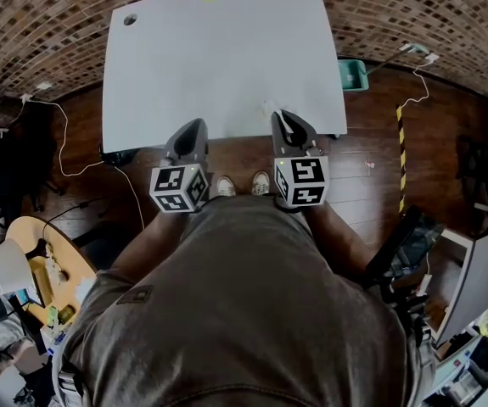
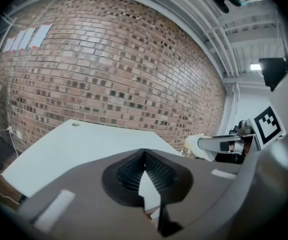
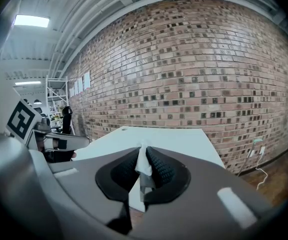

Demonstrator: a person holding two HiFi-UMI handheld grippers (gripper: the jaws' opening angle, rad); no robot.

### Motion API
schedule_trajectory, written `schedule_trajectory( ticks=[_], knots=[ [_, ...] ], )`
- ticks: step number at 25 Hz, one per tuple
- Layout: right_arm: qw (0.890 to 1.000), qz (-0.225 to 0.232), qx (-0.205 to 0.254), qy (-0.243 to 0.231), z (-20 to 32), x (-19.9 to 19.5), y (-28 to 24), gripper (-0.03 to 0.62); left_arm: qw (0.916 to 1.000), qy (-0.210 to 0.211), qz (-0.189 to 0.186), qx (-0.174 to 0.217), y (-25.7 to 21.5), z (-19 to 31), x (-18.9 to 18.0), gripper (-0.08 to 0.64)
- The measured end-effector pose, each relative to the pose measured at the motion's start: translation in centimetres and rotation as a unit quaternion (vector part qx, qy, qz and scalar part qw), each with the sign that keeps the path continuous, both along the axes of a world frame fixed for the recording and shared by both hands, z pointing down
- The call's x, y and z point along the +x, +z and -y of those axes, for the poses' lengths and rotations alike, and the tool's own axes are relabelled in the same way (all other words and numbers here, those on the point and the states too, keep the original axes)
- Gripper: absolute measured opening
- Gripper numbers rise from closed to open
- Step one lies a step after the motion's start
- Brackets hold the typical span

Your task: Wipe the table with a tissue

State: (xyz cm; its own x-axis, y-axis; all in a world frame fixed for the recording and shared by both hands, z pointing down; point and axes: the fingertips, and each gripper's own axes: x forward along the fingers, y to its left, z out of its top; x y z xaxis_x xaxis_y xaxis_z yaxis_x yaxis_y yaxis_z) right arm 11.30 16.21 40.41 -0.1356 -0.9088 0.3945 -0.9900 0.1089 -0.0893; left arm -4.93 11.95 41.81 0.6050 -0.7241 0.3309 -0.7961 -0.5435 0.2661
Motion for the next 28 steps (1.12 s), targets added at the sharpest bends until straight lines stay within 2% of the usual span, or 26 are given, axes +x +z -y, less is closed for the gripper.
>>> schedule_trajectory(
  ticks=[28],
  knots=[
    [1.000,-0.005,-0.001,-0.005,0.0,-1.7,0.1,0.031,1.0000,0.007,0.002,0.002,-0.2,0.0,-1.5,0.002]
  ],
)
